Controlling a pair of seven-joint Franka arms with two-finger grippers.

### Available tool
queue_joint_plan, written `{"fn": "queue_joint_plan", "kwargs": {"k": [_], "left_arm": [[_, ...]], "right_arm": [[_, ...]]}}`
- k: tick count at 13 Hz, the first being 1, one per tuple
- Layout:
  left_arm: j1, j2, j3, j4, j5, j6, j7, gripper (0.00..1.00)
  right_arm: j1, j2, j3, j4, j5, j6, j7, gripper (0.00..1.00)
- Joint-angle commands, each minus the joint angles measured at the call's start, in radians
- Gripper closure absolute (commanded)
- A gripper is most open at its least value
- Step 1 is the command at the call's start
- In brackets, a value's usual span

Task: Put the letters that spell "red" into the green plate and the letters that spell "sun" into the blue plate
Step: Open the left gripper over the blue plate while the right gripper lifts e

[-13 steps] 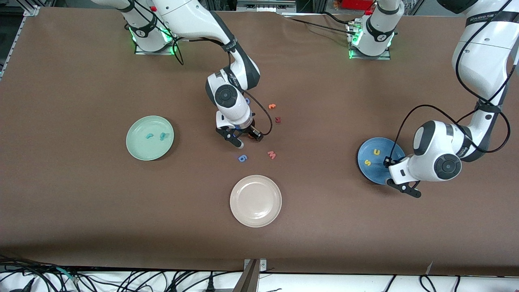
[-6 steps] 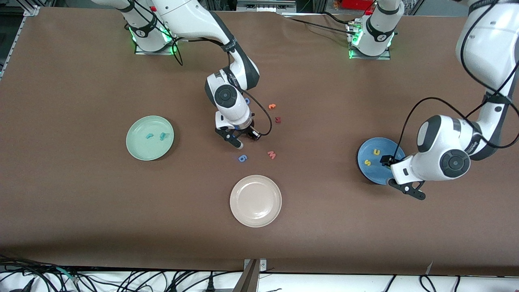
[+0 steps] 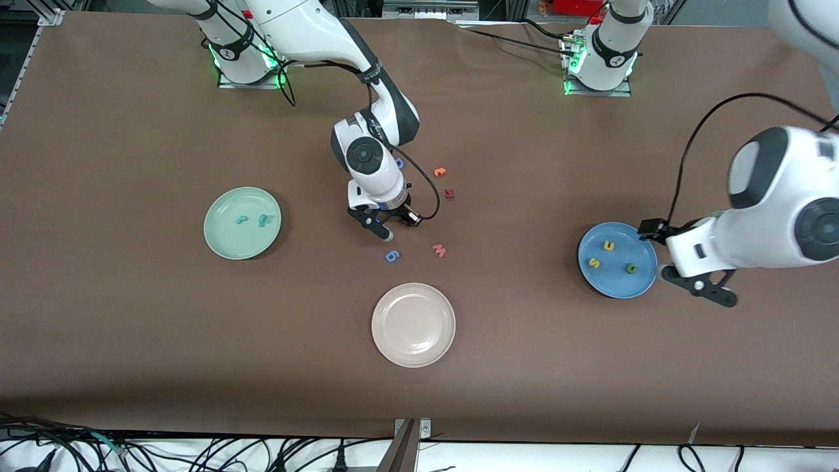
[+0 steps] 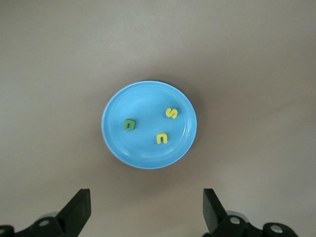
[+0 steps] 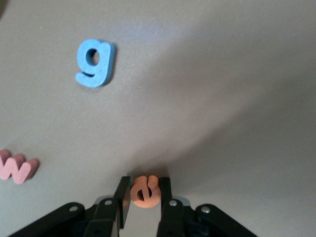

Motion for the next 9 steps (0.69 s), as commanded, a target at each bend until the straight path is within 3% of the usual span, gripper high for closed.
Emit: {"fn": "queue_joint_plan", "kwargs": {"k": [1,3,5,7,9], "left_arm": [[-0.047,-0.048,0.092,0.056,-0.027,-0.024,0.008,0.00],[-0.142,-0.129,0.243,0.051,-0.084,0.062,0.005,0.00],[-0.214,-0.169,0.346,0.050,-0.167,0.067,0.003,0.00],[-0.244,-0.219,0.373,0.013,-0.201,0.068,-0.032,0.00],[-0.271,-0.299,0.407,-0.097,-0.260,0.067,-0.166,0.00]], "right_arm": [[-0.004,-0.065,-0.048,0.021,-0.019,-0.151,-0.035,0.86],[-0.006,-0.122,-0.102,0.021,-0.016,-0.280,-0.108,0.86],[-0.006,-0.171,-0.184,0.021,-0.015,-0.424,-0.226,0.86],[-0.006,-0.210,-0.287,0.011,-0.016,-0.556,-0.356,0.86],[-0.006,-0.225,-0.408,-0.023,-0.015,-0.628,-0.561,0.86]]}}
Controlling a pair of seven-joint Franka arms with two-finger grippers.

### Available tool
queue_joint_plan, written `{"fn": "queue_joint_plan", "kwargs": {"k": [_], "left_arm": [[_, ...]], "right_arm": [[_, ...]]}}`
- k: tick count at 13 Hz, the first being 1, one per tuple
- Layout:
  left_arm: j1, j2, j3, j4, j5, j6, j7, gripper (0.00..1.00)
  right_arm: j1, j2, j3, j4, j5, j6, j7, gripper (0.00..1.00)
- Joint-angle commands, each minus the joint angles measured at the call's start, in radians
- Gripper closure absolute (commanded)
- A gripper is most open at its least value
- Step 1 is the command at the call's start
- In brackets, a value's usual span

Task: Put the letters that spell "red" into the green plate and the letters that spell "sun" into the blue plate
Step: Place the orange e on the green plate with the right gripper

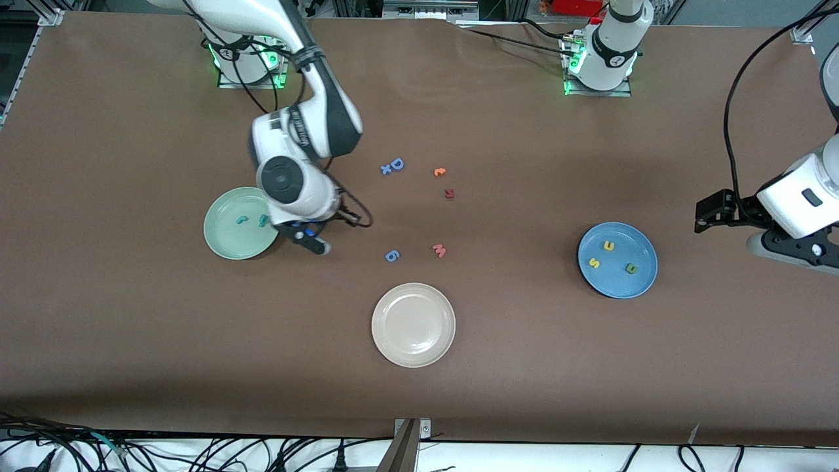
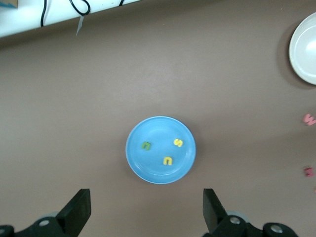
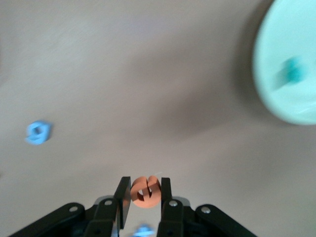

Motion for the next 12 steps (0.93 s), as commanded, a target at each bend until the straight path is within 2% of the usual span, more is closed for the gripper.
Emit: {"fn": "queue_joint_plan", "kwargs": {"k": [1,4,5,7,9,10,11,12], "left_arm": [[-0.074,-0.131,0.078,-0.185,-0.054,0.015,-0.157,0.00],[-0.125,-0.205,0.118,-0.262,-0.057,0.019,-0.177,0.00],[-0.125,-0.234,0.122,-0.304,-0.059,0.033,-0.176,0.00],[-0.121,-0.296,0.122,-0.400,-0.059,0.079,-0.174,0.00],[-0.108,-0.369,0.115,-0.520,-0.057,0.180,-0.174,0.00],[-0.099,-0.363,0.109,-0.510,-0.057,0.177,-0.173,0.00],[-0.099,-0.362,0.109,-0.505,-0.054,0.176,-0.176,0.00],[-0.081,-0.360,0.083,-0.502,-0.050,0.176,-0.176,0.00]], "right_arm": [[0.004,-0.046,-0.124,-0.092,-0.007,-0.045,-0.243,0.86],[0.004,-0.055,-0.259,-0.247,-0.004,0.010,-0.559,0.85],[0.004,-0.057,-0.279,-0.313,-0.001,0.065,-0.627,0.85],[0.004,-0.055,-0.287,-0.408,0.002,0.177,-0.703,0.84],[0.004,-0.057,-0.287,-0.439,0.005,0.185,-0.703,0.82],[0.004,-0.057,-0.287,-0.450,0.007,0.181,-0.704,0.81],[0.004,-0.057,-0.287,-0.456,0.014,0.181,-0.704,0.76],[0.004,-0.057,-0.287,-0.456,0.014,0.181,-0.704,0.49]]}}
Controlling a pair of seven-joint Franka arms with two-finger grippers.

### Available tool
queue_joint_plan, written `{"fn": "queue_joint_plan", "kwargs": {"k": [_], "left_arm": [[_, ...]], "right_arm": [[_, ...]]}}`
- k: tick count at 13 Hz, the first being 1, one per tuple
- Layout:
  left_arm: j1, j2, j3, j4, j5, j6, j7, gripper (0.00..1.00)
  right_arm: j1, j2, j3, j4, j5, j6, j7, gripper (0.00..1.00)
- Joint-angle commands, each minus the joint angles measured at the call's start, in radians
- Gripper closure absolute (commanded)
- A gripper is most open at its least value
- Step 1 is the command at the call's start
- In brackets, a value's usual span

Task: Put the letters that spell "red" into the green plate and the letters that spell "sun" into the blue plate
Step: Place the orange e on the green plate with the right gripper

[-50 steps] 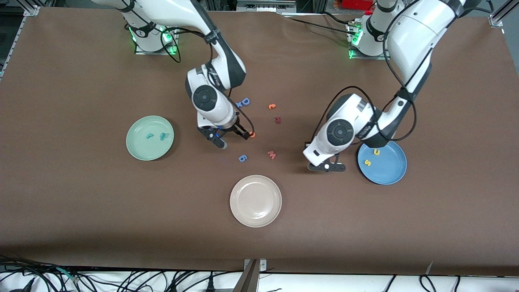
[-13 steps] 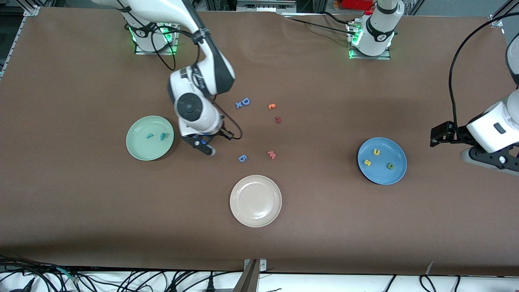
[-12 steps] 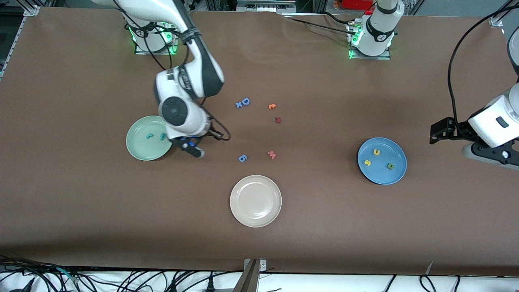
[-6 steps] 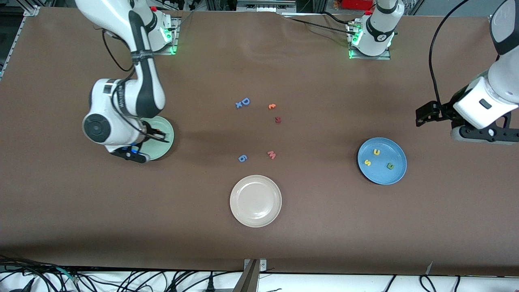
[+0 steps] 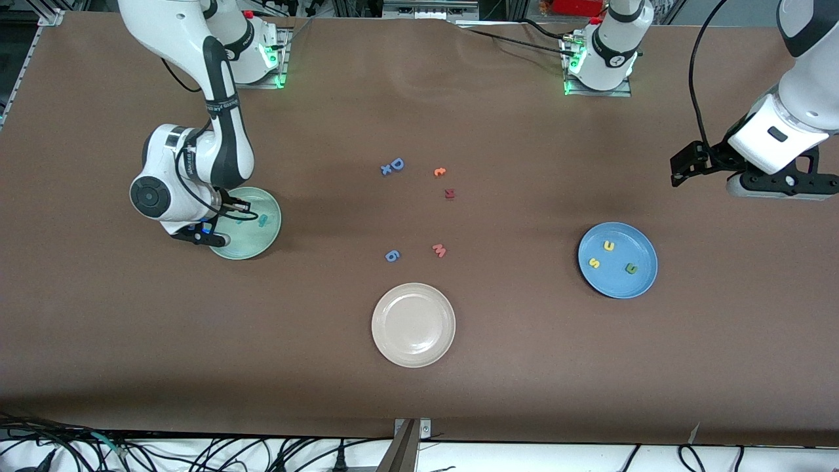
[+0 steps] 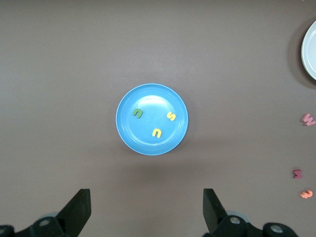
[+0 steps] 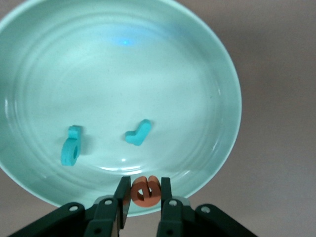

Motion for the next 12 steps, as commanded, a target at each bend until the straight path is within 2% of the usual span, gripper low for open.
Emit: {"fn": "queue_joint_plan", "kwargs": {"k": [1,2,4,6,8,10,12], "left_arm": [[0.064,-0.019,-0.067,-0.015,-0.015,0.019,-0.002,0.00],[0.069,-0.018,-0.077,-0.009,-0.012,0.017,-0.002,0.00],[0.066,-0.018,-0.075,-0.009,-0.012,0.017,-0.002,0.00],[0.065,-0.019,-0.072,-0.010,-0.012,0.017,0.007,0.00],[0.037,-0.019,-0.048,-0.009,-0.012,0.017,0.007,0.00],[0.014,-0.016,-0.012,-0.009,-0.014,0.017,0.058,0.00],[0.017,-0.011,-0.014,-0.006,-0.012,0.016,0.060,0.00]], "right_arm": [[0.009,-0.038,-0.005,-0.030,0.011,0.011,-0.015,0.17],[0.009,-0.047,-0.005,-0.025,0.016,0.007,-0.014,0.01],[0.009,-0.069,-0.026,0.027,0.016,-0.069,-0.014,0.01],[0.010,-0.067,-0.086,0.189,0.013,-0.292,-0.006,0.01],[0.010,-0.067,-0.141,0.327,0.010,-0.435,-0.003,0.01],[0.010,-0.067,-0.190,0.442,0.004,-0.503,-0.007,0.01],[0.012,-0.069,-0.235,0.554,0.002,-0.552,-0.020,0.01]]}}
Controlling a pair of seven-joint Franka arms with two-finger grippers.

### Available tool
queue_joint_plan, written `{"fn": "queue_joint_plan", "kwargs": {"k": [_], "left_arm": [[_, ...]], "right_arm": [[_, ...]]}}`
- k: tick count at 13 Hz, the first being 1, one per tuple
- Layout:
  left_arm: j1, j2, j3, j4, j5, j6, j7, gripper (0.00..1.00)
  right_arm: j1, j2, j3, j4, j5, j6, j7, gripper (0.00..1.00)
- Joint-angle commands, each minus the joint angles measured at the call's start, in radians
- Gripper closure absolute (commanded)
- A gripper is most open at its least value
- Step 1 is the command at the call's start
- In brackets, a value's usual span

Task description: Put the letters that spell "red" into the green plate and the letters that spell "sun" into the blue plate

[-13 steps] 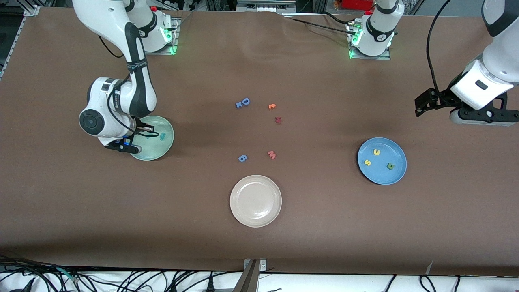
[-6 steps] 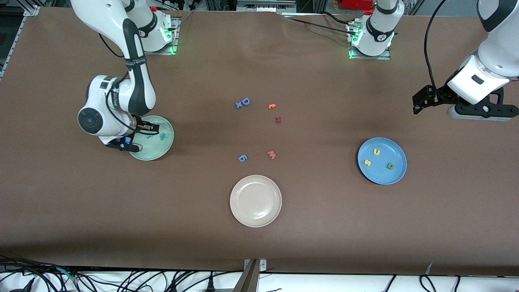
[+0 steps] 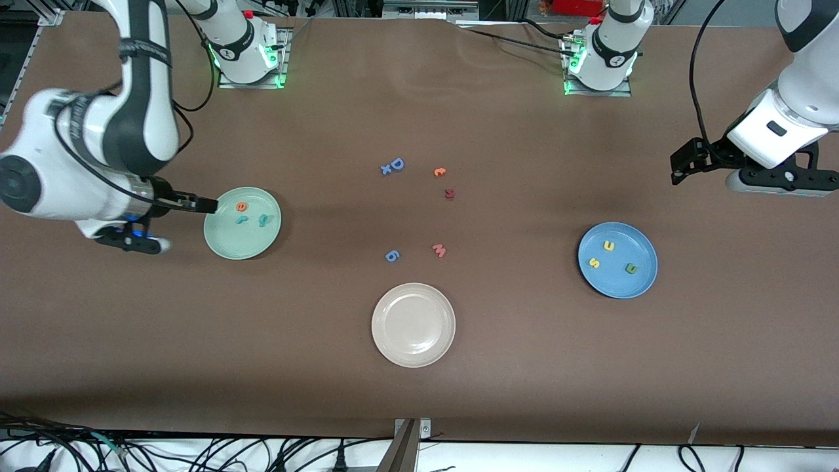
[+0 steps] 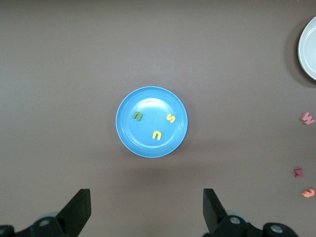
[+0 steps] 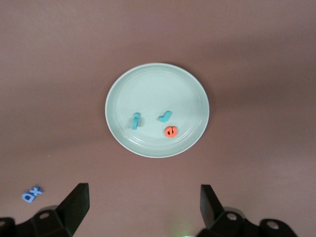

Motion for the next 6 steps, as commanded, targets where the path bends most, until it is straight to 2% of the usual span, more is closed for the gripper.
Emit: {"fn": "queue_joint_plan", "kwargs": {"k": [1,3,6], "left_arm": [[-0.016,-0.007,0.018,-0.001,-0.012,-0.004,0.027,0.00],[-0.022,-0.006,0.004,0.014,-0.012,-0.018,0.026,0.00],[-0.022,0.008,-0.002,0.031,-0.012,-0.035,0.024,0.00]], "right_arm": [[0.005,0.010,-0.054,0.158,0.003,-0.090,-0.018,0.01],[0.004,0.010,-0.067,0.230,0.009,-0.110,-0.015,0.00],[0.004,-0.004,-0.087,0.267,0.009,-0.118,-0.017,0.00]]}}
